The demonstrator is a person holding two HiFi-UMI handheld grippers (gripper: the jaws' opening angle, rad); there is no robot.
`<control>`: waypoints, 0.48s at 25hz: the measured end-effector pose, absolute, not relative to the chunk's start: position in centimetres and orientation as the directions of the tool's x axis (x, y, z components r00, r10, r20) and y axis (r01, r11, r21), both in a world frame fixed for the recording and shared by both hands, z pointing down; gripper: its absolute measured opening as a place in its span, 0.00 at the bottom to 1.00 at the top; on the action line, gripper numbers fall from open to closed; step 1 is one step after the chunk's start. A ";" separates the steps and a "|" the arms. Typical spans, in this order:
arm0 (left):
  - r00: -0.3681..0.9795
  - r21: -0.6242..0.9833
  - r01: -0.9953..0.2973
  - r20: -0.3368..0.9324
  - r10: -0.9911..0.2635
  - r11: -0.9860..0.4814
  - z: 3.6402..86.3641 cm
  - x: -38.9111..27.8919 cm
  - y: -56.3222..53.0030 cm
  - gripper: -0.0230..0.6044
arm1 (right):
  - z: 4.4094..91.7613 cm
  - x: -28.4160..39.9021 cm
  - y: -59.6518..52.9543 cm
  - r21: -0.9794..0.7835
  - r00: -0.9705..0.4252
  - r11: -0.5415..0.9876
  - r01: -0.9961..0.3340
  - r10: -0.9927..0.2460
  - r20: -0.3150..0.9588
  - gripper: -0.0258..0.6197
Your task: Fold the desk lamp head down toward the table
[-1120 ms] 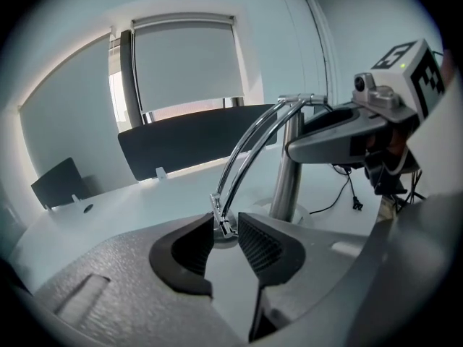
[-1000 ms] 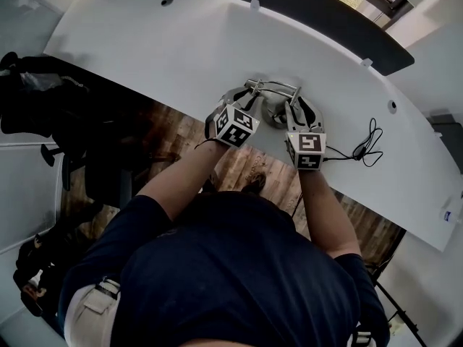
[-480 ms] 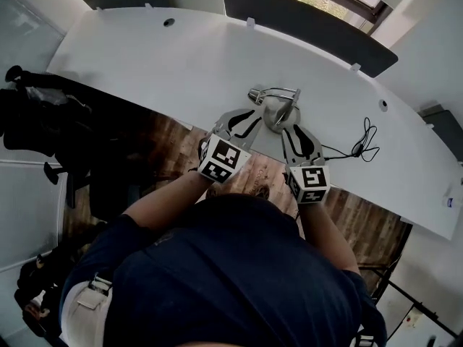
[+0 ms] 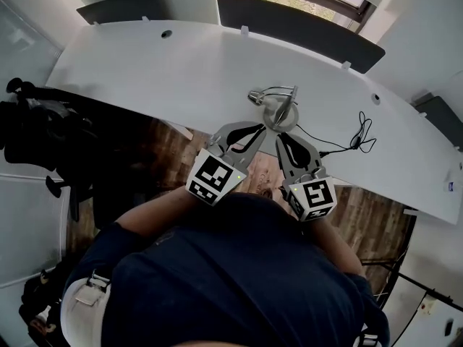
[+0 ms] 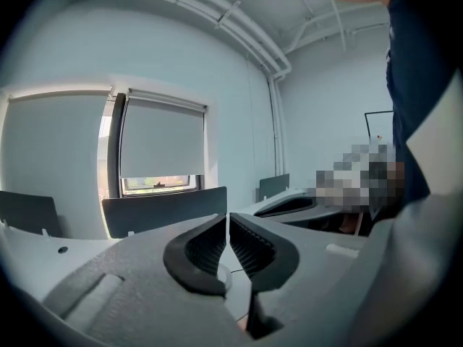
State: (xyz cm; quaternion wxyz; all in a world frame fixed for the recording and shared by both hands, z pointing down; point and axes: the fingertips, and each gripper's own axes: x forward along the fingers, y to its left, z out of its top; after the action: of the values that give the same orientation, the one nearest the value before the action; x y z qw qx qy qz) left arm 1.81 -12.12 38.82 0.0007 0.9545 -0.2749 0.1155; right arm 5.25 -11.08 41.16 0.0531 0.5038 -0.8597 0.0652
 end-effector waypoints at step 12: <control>0.826 -0.019 -0.532 0.208 -0.523 -0.847 40.2 0.7 -9.9 0.05 | 41.9 3.4 -8.8 -0.068 -0.506 0.502 -0.862 -0.850 0.147 0.06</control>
State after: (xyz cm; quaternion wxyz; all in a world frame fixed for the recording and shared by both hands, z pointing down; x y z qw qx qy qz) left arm 0.66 -9.93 40.21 0.0200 0.9554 -0.2761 0.1029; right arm 3.36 -8.78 41.93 0.0471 0.4948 -0.8652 0.0663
